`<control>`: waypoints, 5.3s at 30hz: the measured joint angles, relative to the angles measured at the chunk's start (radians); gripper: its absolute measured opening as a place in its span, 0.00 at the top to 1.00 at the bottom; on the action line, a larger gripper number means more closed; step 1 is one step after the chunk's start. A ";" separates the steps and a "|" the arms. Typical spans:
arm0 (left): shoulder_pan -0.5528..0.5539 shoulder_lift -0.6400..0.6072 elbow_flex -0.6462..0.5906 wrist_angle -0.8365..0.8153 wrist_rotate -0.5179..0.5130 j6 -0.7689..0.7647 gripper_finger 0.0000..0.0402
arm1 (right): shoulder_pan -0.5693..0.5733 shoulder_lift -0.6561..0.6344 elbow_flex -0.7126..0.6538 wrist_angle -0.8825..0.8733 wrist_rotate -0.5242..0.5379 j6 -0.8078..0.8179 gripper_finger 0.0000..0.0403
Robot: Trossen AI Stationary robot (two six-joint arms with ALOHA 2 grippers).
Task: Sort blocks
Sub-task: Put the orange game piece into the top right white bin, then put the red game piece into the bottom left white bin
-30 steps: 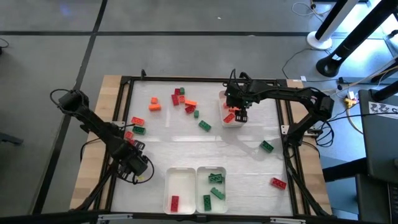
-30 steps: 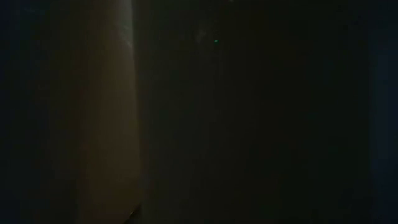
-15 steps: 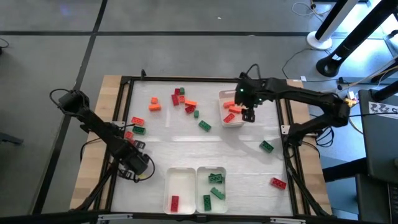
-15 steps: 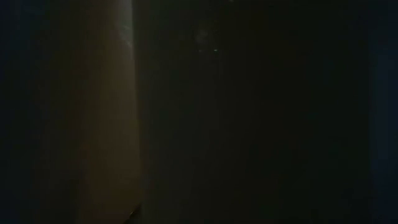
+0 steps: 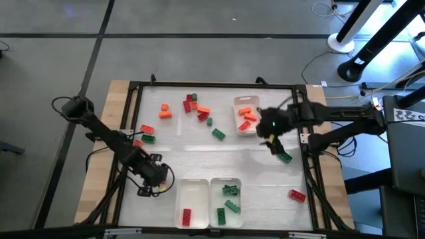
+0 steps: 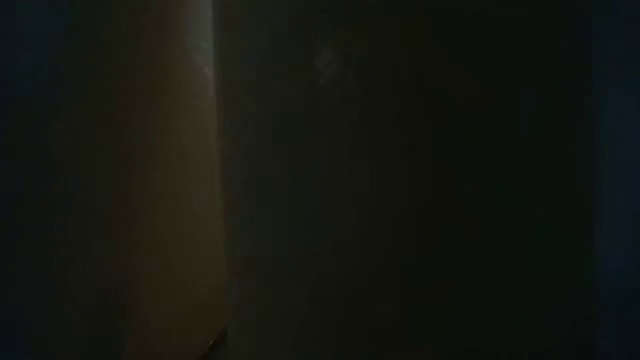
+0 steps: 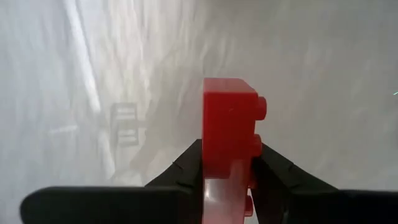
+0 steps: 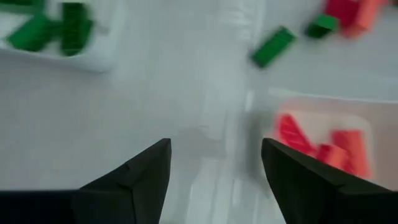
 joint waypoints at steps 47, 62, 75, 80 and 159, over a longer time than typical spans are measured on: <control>0.155 0.234 0.113 0.711 -0.086 0.020 0.60 | 0.990 0.375 0.000 -0.239 0.087 1.416 0.38; 0.155 0.233 0.113 0.711 -0.085 0.020 0.60 | 1.143 0.312 -0.281 0.108 0.096 1.698 0.38; 0.155 0.233 0.113 0.711 -0.086 0.020 0.60 | 1.140 0.271 -0.480 0.332 0.088 1.705 0.38; 0.156 0.233 0.113 0.711 -0.085 0.025 0.60 | 1.140 0.266 -0.489 0.330 0.100 1.731 0.42; 0.718 -0.133 0.112 -0.310 -0.360 -0.242 0.60 | 0.322 0.921 0.233 1.418 -0.121 0.048 0.61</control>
